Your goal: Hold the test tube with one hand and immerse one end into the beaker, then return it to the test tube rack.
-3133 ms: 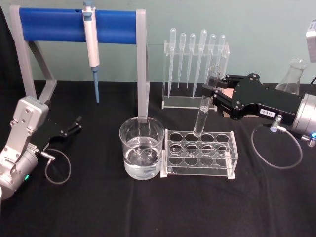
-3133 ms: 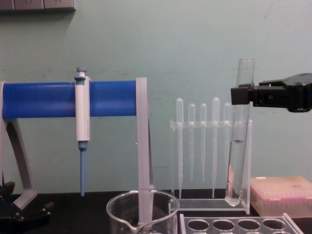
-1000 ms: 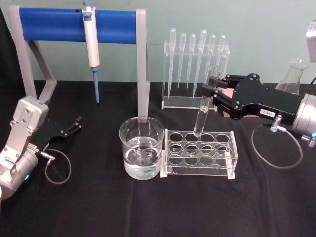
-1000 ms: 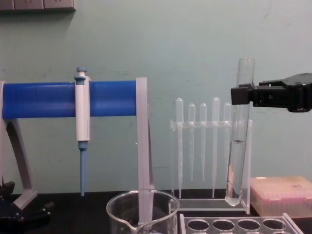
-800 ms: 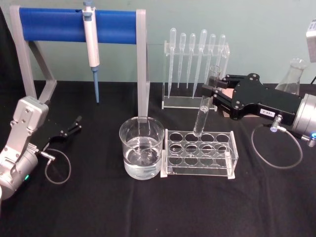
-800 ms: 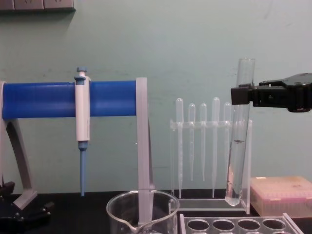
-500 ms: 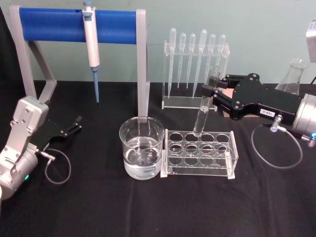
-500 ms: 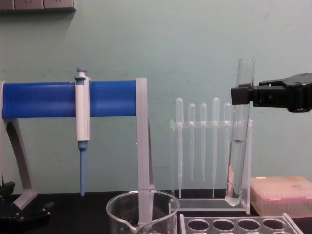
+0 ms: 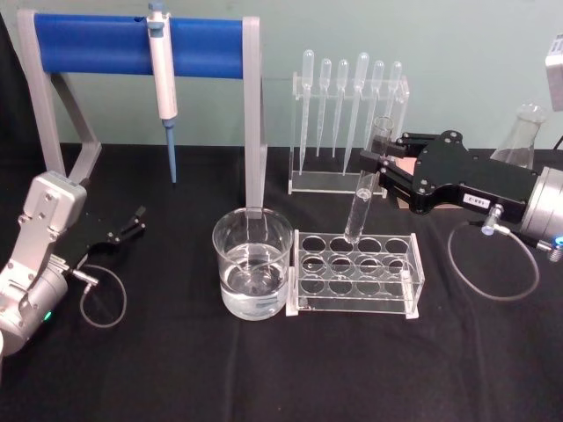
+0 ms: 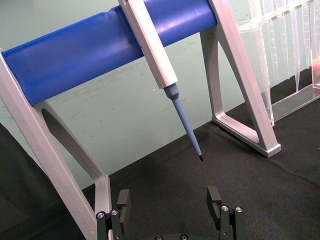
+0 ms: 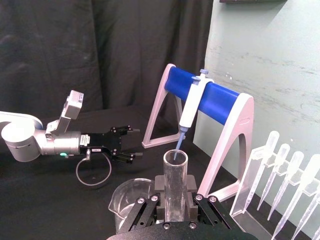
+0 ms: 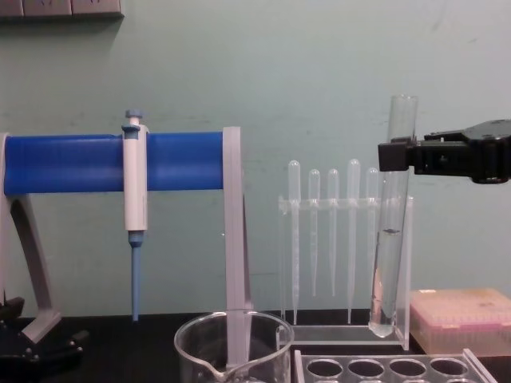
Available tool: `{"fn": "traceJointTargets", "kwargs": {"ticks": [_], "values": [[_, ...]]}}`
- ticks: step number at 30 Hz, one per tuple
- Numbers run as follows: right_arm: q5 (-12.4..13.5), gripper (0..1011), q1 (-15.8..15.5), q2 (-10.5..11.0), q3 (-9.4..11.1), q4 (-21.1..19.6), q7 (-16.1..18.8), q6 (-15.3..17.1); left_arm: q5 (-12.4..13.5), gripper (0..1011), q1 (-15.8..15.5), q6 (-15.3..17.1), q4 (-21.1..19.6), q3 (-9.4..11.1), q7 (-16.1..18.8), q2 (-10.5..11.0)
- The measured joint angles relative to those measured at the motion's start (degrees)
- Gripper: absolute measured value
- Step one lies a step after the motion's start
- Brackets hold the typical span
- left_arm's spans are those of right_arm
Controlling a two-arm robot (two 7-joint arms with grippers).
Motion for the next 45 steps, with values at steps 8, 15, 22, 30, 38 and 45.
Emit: {"fn": "traceJointTargets", "kwargs": {"ticks": [8,15,22,30,38,45], "values": [[0.0,242,0.0,0.0,0.0,0.0,0.0,0.0,0.0,1000,0.0,0.0,0.0,0.0,0.0,0.0],[0.0,242,0.0,0.0,0.0,0.0,0.0,0.0,0.0,1000,0.0,0.0,0.0,0.0,0.0,0.0],[0.4,242,0.1,0.0,0.0,0.0,0.0,0.1,0.0,1000,0.0,0.0,0.0,0.0,0.0,0.0],[3.4,242,2.6,-1.1,-0.2,-0.2,0.3,1.7,0.0,1000,0.0,0.0,0.0,0.0,0.0,0.0],[4.1,242,7.1,-3.9,-3.7,-0.5,0.2,3.5,0.0,1000,0.0,0.0,0.0,0.0,0.0,0.0],[3.4,241,10.7,-6.6,-7.3,1.0,-0.5,4.6,0.0,1000,0.0,0.0,0.0,0.0,0.0,0.0]]}}
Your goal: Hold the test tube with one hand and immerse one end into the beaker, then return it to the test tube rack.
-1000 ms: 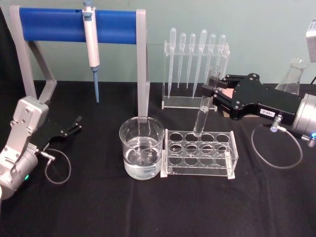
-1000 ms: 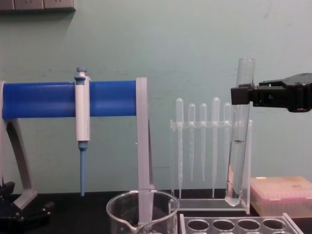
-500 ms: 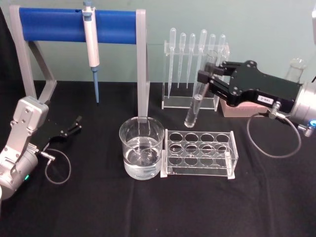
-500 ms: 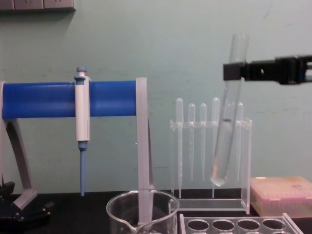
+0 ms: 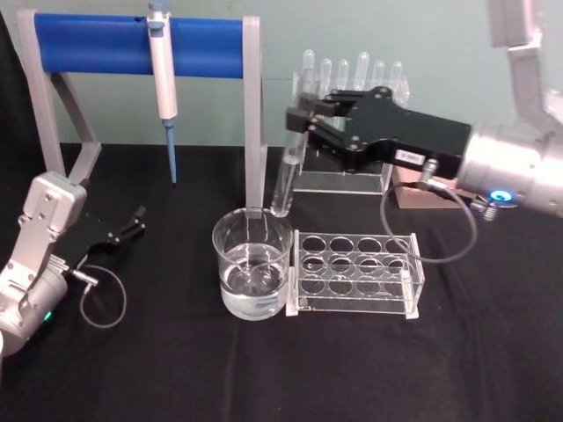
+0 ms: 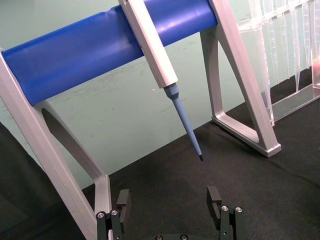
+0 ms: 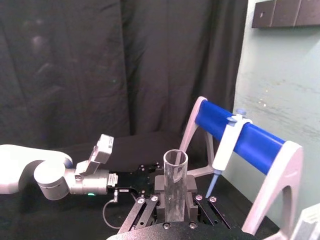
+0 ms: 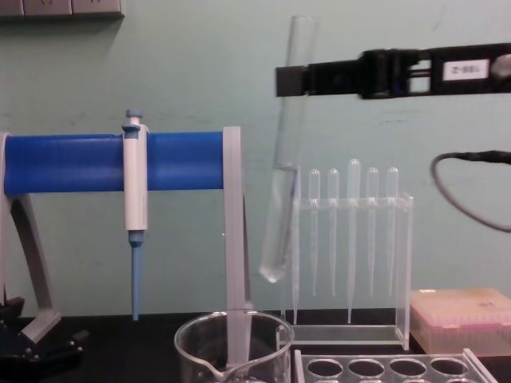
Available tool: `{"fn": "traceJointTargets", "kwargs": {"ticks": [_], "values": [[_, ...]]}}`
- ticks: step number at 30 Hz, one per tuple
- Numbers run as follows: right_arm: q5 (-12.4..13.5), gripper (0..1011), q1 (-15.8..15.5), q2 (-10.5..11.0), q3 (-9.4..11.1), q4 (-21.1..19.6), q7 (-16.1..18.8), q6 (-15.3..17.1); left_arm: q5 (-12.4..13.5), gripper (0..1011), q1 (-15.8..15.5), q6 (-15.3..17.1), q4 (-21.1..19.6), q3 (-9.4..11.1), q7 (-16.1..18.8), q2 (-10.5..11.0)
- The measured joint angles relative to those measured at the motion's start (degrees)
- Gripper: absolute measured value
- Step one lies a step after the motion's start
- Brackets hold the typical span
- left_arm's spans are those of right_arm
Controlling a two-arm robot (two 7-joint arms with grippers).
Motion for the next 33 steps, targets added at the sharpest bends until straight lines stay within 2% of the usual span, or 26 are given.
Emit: {"fn": "traceJointTargets", "kwargs": {"ticks": [7,14,23,33], "values": [[-1.4,242,2.1,-2.2,-3.0,2.4,-0.2,-0.1,0.0,1000,0.0,0.0,0.0,0.0,0.0,0.0],[-3.3,241,3.0,-4.6,-5.6,6.3,0.8,-2.5,0.0,1000,0.0,0.0,0.0,0.0,0.0,0.0],[-5.8,242,2.8,-6.2,-6.9,9.7,1.5,-4.6,0.0,1000,0.0,0.0,0.0,0.0,0.0,0.0],[-7.9,242,1.7,-7.2,-7.4,12.1,2.2,-5.9,0.0,1000,0.0,0.0,0.0,0.0,0.0,0.0]]}}
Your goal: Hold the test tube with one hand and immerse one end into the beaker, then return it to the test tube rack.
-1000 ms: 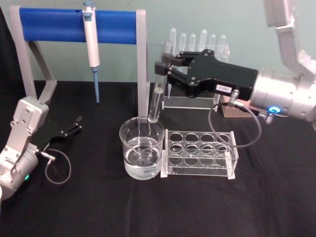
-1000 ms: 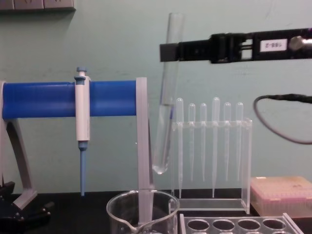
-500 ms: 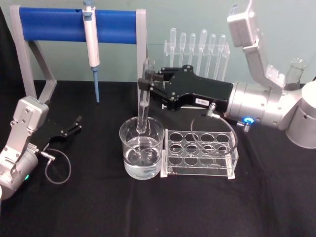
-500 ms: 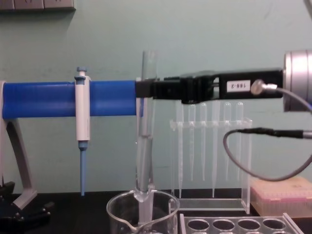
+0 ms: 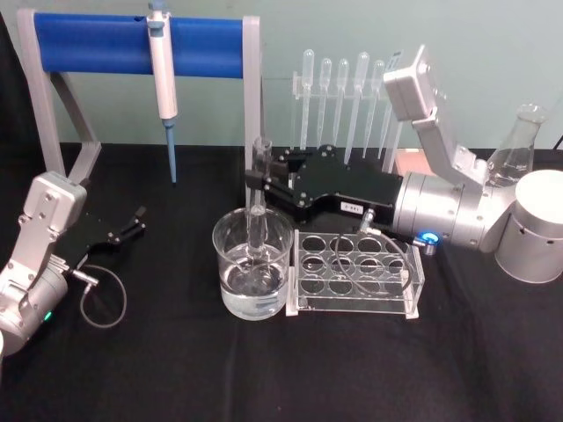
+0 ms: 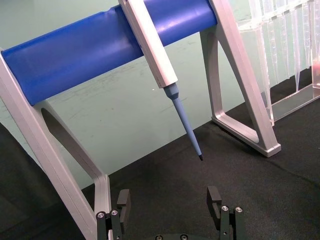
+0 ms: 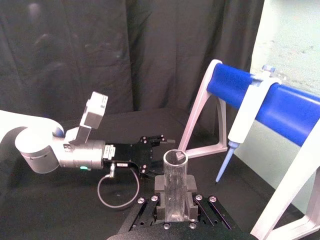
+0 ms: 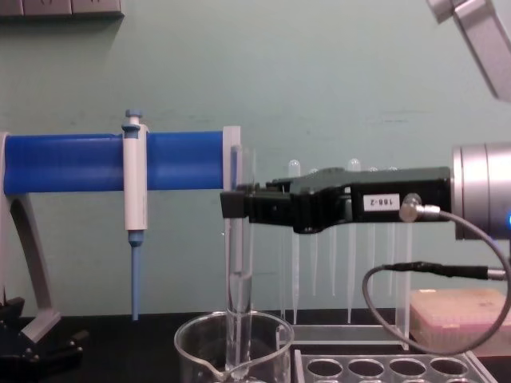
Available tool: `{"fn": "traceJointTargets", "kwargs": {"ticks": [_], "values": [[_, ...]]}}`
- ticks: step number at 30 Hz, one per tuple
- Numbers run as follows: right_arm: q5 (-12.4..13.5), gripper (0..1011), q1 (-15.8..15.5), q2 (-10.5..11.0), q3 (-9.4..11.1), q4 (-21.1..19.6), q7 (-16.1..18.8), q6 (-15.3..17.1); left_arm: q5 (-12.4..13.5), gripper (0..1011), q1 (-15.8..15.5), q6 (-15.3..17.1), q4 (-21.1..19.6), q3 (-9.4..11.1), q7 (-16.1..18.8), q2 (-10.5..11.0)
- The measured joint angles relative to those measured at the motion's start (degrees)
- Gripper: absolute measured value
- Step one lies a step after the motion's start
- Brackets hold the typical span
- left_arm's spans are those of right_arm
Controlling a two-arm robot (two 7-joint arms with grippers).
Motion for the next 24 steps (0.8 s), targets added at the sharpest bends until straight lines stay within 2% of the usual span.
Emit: {"fn": "traceJointTargets", "kwargs": {"ticks": [24], "values": [[-4.1,242,-2.3,-2.9,0.3,4.5,0.2,-2.1,0.0,1000,0.0,0.0,0.0,0.0,0.0,0.0]]}}
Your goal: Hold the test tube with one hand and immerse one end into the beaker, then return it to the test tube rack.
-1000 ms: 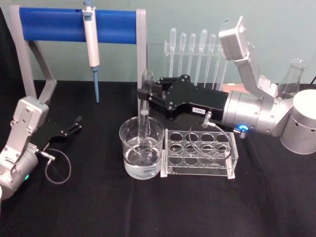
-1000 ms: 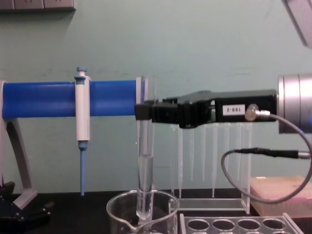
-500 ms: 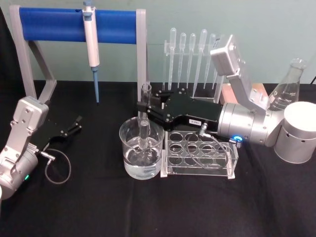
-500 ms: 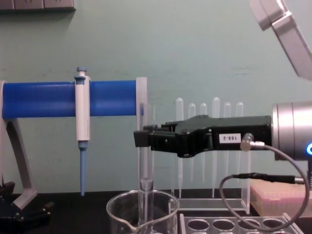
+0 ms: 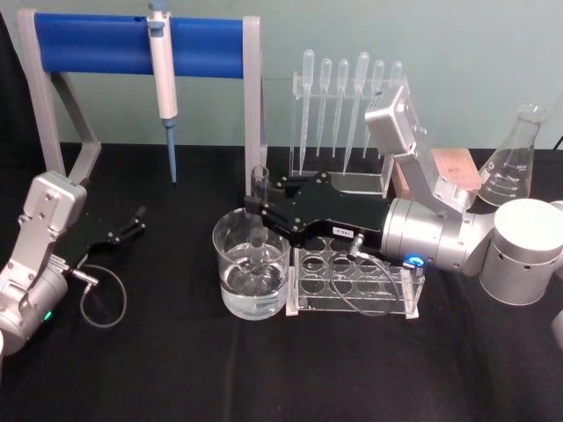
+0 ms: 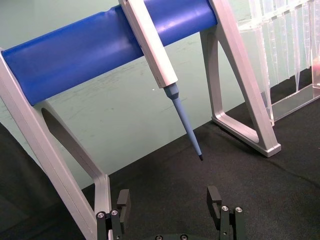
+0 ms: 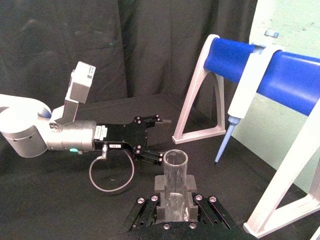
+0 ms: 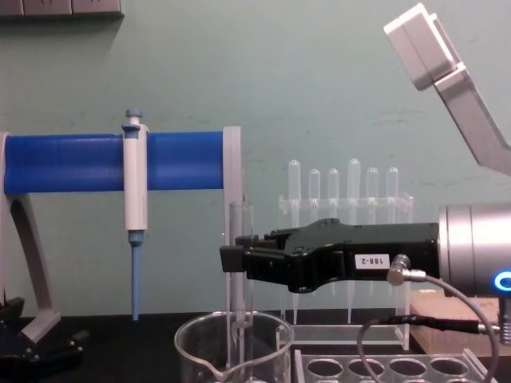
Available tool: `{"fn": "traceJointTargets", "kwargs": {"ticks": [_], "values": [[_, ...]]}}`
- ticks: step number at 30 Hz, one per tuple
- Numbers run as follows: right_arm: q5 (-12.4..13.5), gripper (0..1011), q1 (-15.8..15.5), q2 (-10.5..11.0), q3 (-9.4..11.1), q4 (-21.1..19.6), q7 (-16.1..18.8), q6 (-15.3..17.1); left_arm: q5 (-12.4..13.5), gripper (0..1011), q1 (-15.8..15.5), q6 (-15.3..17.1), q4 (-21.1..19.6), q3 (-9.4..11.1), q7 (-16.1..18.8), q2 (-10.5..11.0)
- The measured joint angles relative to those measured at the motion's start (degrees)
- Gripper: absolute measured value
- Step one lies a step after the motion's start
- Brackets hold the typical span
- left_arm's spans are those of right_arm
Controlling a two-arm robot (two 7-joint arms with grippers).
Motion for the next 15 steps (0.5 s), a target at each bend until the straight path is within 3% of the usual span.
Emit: {"fn": "traceJointTargets", "kwargs": {"ticks": [15], "values": [[-1.2,242,-1.4,-0.5,0.6,1.2,0.6,-0.2,0.0,1000,0.0,0.0,0.0,0.0,0.0,0.0]]}}
